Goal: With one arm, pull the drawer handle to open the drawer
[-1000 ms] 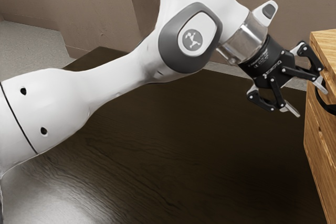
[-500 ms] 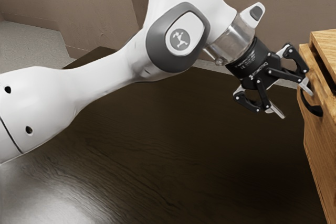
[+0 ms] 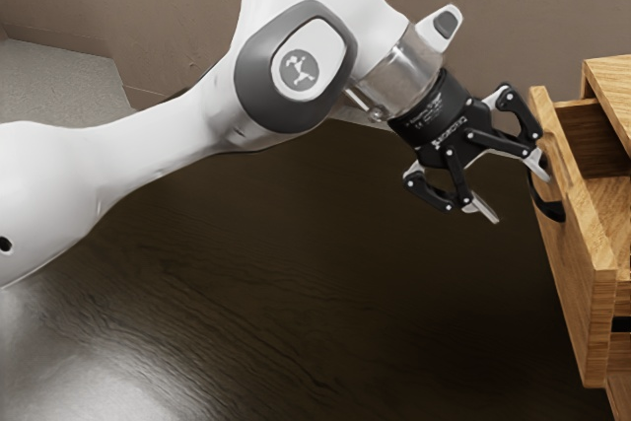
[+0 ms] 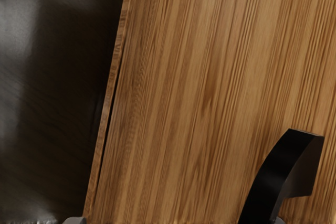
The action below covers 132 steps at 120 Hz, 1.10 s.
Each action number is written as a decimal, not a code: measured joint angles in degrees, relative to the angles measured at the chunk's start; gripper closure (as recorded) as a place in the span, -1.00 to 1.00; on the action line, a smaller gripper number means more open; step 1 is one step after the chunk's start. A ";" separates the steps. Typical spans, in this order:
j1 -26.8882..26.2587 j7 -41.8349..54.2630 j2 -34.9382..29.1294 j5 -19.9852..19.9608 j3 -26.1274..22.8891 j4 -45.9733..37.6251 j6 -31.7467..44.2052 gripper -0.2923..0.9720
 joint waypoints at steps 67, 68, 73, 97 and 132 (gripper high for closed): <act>1.29 0.38 -11.17 -0.25 1.28 -13.51 2.57 -0.04; 1.28 0.39 -11.30 -0.26 1.38 -13.67 2.58 -0.04; 1.55 0.44 -12.14 -0.28 1.55 -14.56 2.63 -0.04; 1.06 0.68 -16.55 -0.34 2.84 -19.49 3.42 -0.04; 0.69 1.65 -19.26 -0.05 4.93 -22.36 3.97 -0.04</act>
